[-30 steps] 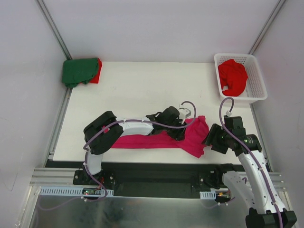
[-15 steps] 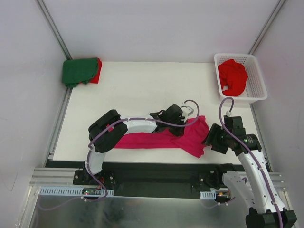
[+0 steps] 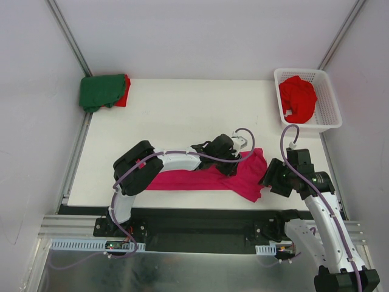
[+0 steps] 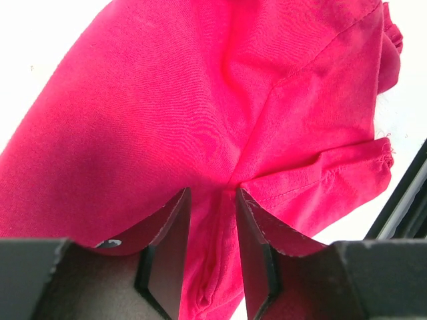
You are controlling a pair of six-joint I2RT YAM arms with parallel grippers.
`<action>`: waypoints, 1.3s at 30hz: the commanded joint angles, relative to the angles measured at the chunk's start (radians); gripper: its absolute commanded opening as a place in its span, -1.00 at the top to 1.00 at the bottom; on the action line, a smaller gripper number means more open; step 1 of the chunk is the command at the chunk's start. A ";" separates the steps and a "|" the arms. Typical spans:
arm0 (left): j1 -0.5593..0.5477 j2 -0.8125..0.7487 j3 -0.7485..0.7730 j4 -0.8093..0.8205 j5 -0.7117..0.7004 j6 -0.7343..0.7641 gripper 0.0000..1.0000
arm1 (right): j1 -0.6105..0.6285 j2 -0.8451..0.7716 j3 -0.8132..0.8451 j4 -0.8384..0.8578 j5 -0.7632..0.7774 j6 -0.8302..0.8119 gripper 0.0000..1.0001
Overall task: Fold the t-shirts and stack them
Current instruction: Fold the other side of the tshirt into a rectangle
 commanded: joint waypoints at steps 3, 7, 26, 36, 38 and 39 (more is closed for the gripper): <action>-0.009 -0.046 0.002 0.002 0.014 0.003 0.30 | 0.007 -0.002 0.003 -0.017 0.008 0.008 -0.22; -0.010 -0.055 -0.002 0.002 0.022 -0.004 0.28 | 0.006 -0.001 0.000 -0.017 0.009 0.008 -0.22; -0.056 -0.066 -0.012 0.003 0.024 -0.016 0.26 | 0.007 0.004 -0.011 -0.005 0.001 0.009 -0.22; -0.058 -0.040 -0.009 0.002 -0.009 0.004 0.28 | 0.007 0.002 -0.008 -0.008 0.003 0.006 -0.22; -0.058 -0.037 -0.008 0.002 -0.016 0.012 0.28 | 0.007 0.004 -0.009 -0.008 0.004 0.006 -0.23; -0.058 -0.035 -0.006 0.002 -0.018 0.013 0.28 | 0.007 0.002 -0.009 -0.007 0.003 0.005 -0.23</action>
